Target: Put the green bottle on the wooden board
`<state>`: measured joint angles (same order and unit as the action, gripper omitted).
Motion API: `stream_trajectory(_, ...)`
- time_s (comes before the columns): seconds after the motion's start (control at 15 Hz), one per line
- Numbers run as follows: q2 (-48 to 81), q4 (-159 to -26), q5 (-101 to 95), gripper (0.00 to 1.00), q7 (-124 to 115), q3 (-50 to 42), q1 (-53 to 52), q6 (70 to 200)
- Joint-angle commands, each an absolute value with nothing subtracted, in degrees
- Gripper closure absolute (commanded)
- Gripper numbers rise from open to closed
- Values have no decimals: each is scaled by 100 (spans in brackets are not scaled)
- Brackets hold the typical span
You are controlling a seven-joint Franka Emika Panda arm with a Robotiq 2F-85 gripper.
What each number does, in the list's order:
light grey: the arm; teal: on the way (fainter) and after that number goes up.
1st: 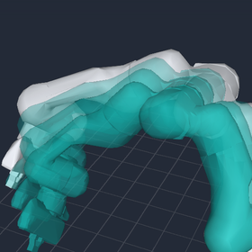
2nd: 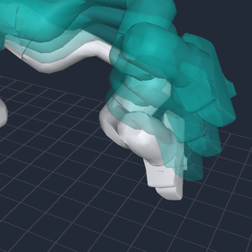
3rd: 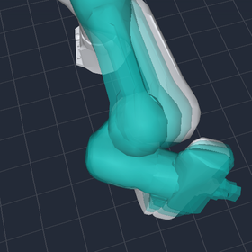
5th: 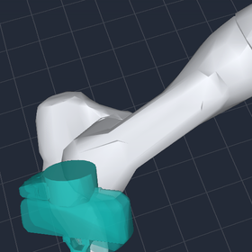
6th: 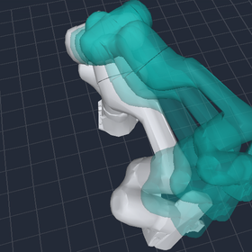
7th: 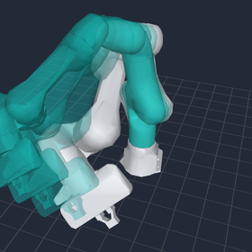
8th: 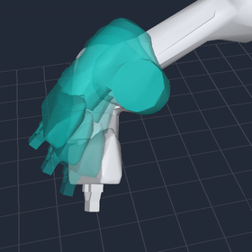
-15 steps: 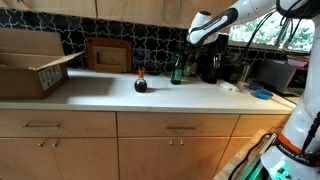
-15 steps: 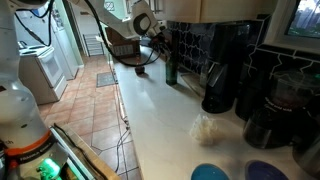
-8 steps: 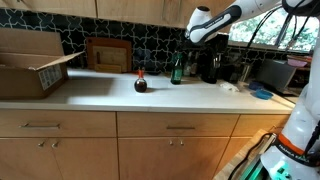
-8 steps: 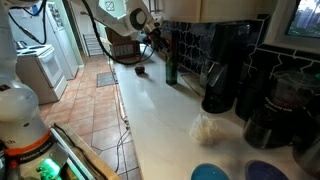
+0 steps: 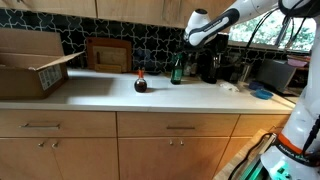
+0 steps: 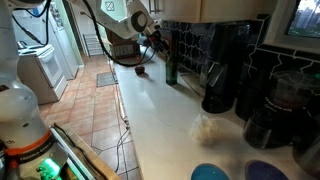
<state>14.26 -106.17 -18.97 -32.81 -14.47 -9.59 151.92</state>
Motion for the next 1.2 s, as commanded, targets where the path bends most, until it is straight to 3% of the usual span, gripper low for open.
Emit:
stream_trajectory(0.0, 1814, -10411, -2075, 0, -3473, -1320, -859, 15196)
stream_trajectory(0.93, 2570, -9458, -1945, 0, -3357, -1521, -789, 15062)
stream_trajectory(1.0, 2587, -9429, -1928, 4, -3319, -1518, -772, 15041)
stream_trajectory(1.13, 2608, -9393, -1915, 21, -3296, -1525, -751, 15037)
